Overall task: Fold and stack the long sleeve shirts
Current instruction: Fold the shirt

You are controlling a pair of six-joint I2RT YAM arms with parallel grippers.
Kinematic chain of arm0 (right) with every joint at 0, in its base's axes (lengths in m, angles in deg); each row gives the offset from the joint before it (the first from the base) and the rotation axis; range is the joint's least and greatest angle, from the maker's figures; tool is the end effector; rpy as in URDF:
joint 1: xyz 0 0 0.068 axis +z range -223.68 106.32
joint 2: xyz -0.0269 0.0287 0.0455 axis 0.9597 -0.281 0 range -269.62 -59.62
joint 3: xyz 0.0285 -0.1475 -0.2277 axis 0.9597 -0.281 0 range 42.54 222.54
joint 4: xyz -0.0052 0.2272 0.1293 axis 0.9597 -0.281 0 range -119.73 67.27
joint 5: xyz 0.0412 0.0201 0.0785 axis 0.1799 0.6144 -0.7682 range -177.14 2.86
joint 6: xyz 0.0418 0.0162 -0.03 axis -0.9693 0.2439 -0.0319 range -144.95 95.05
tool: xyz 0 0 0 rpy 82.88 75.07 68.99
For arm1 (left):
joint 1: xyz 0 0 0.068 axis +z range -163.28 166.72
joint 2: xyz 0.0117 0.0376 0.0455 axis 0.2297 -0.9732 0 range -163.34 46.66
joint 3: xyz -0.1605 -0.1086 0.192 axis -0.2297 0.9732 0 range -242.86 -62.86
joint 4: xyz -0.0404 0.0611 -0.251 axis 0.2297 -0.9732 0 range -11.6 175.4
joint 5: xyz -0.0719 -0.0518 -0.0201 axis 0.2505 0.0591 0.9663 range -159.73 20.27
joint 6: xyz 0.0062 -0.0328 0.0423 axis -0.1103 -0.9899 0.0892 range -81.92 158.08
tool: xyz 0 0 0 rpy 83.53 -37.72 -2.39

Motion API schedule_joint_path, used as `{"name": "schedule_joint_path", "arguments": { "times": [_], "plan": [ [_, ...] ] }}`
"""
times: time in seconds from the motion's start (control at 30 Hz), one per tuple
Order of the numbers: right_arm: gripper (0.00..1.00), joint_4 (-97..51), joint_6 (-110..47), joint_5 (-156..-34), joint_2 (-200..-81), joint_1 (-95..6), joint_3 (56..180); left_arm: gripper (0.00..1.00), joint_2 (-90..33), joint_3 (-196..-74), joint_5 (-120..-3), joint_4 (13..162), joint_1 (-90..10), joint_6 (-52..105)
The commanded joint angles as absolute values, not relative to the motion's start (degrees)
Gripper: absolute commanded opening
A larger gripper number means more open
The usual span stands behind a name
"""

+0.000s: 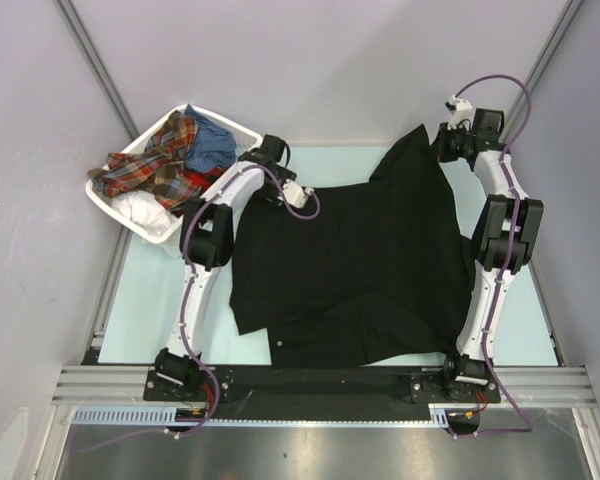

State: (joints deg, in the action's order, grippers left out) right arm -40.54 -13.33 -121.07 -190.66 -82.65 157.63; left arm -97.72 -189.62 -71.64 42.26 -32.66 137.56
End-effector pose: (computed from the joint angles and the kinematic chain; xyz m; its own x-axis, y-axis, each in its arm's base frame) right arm 0.5281 -0.0632 0.2454 -0.4714 -0.0948 -0.8768 -0.4328 0.8911 0.1363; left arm 0.5096 -0.1781 0.1548 0.4476 0.8875 0.1091 0.7598 -0.4418 0.4770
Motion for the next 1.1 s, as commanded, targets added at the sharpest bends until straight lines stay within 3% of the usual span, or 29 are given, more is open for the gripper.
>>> {"name": "schedule_joint_path", "arguments": {
  "times": [0.0, 0.1, 0.2, 0.23, 0.3, 0.33, 0.37, 0.5, 1.07],
  "plan": [
    [0.0, -38.0, -13.3, -121.4, -190.7, -82.8, 160.2, 0.61, -101.1, -192.5, -74.6, 40.1, -33.1, 145.5],
    [0.0, -38.0, -13.3, -121.2, -191.0, -82.9, 160.3, 0.56, -102.4, -192.7, -76.1, 37.2, -33.1, 149.0],
    [0.0, -38.1, -13.0, -121.1, -191.1, -82.8, 160.4, 0.36, -103.0, -192.5, -76.6, 35.0, -33.1, 151.1],
    [0.0, -38.0, -12.8, -121.0, -191.2, -82.8, 160.4, 0.22, -103.0, -192.2, -76.5, 34.7, -33.1, 151.3],
    [0.0, -38.6, -12.6, -121.0, -191.5, -82.8, 160.8, 0.13, -102.8, -191.7, -76.1, 34.6, -33.5, 151.3],
    [0.0, -38.6, -12.6, -121.0, -191.6, -82.8, 160.9, 0.02, -103.0, -192.7, -75.9, 34.7, -33.7, 150.8],
    [0.0, -38.7, -12.6, -121.0, -191.5, -82.9, 160.8, 0.0, -103.1, -193.7, -75.1, 34.7, -33.8, 150.0],
    [0.0, -39.3, -12.2, -121.2, -190.8, -83.0, 160.7, 0.0, -102.0, -196.9, -74.3, 35.6, -33.8, 144.6],
    [0.0, -40.7, -11.0, -125.2, -181.5, -84.3, 151.6, 0.0, -81.8, -176.6, -75.9, 47.5, -33.1, 134.7]
  ]
}}
